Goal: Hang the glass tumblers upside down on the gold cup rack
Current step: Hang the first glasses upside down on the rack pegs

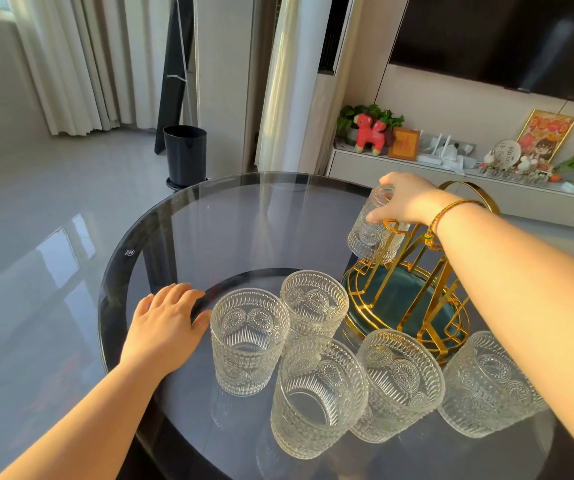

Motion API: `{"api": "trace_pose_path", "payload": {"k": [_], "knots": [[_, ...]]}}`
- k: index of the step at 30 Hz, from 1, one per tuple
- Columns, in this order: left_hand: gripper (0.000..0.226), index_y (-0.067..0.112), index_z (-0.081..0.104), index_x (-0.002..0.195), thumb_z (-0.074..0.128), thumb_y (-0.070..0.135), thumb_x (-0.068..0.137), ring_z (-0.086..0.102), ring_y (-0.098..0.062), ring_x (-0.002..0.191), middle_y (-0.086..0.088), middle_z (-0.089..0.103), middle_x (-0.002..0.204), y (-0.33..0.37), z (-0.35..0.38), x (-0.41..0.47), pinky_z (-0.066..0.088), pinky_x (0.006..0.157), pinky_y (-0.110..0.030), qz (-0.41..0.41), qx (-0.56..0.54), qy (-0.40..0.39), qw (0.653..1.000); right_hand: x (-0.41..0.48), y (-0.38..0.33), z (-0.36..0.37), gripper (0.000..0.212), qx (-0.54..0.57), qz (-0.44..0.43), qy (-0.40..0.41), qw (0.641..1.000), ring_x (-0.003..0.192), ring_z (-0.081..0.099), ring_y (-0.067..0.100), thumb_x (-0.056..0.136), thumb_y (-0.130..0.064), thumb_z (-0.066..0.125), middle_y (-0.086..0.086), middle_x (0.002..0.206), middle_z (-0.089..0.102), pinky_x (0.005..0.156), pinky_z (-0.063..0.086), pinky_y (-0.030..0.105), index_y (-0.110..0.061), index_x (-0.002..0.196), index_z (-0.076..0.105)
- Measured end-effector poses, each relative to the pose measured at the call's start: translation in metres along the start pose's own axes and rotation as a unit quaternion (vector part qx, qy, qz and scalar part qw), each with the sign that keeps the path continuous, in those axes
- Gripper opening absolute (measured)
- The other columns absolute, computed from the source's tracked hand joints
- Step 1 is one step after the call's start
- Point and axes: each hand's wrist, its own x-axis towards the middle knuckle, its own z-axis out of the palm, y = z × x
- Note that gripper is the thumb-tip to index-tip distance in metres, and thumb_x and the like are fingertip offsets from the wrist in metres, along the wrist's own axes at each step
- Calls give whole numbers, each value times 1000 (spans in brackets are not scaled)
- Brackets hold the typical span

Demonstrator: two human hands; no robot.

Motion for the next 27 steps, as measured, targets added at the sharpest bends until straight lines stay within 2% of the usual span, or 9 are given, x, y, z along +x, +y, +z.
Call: {"api": "trace_pose_path", "payload": {"k": [4, 8, 12, 15, 17, 21, 27], "knots": [[43, 27, 35, 131, 34, 40, 90, 24, -21, 136, 2, 35, 145, 1, -1, -1, 14, 114, -41, -1, 1, -5, 1000, -5, 1, -3, 70, 31, 3, 12, 999, 127, 36, 30, 74, -33, 65, 12, 142, 37, 99, 34, 35, -10, 132, 32], [41, 25, 40, 129, 37, 36, 89, 27, -22, 135, 0, 39, 143, 3, -3, -3, 18, 113, -42, -2, -11, 8, 1000, -25, -2, -10, 60, 86, -5, 60, 994, 127, 37, 28, 78, -32, 60, 11, 142, 37, 98, 33, 32, -12, 130, 36], [40, 20, 43, 128, 38, 33, 90, 31, -25, 133, -4, 43, 141, 7, -6, -9, 21, 113, -43, -12, -16, 10, 1000, -69, -2, -18, 53, 144, -32, 121, 982, 123, 41, 24, 80, -29, 58, 8, 140, 41, 85, 31, 25, -16, 128, 40], [40, 18, 43, 128, 37, 32, 91, 33, -25, 133, -4, 44, 140, 11, -7, -17, 23, 112, -42, -18, -21, 11, 1000, -113, -1, -11, 50, 220, -61, 139, 964, 124, 41, 21, 79, -26, 60, 6, 136, 45, 92, 32, 28, -19, 125, 43], [40, 17, 43, 128, 37, 32, 91, 33, -26, 133, -5, 44, 140, 12, -8, -21, 24, 112, -42, -18, -26, 12, 999, -144, -1, 2, 48, 286, -73, 145, 944, 120, 41, 12, 77, -23, 61, 1, 133, 48, 96, 30, 26, -20, 122, 45], [42, 19, 40, 130, 34, 34, 92, 31, -25, 134, -3, 41, 142, 12, -7, -28, 21, 113, -41, -14, -20, 3, 1000, -197, 5, 40, 52, 344, -56, 187, 918, 111, 37, 2, 73, -19, 66, -10, 119, 46, 96, 27, 19, -24, 121, 46], [44, 19, 38, 131, 33, 36, 91, 29, -26, 135, -5, 39, 144, 13, -5, -41, 20, 113, -42, -19, -6, -4, 1000, -239, 15, 96, 73, 466, 4, 186, 865, 120, 36, 6, 69, -13, 71, -10, 128, 34, 101, 27, 21, -31, 126, 27]]}}
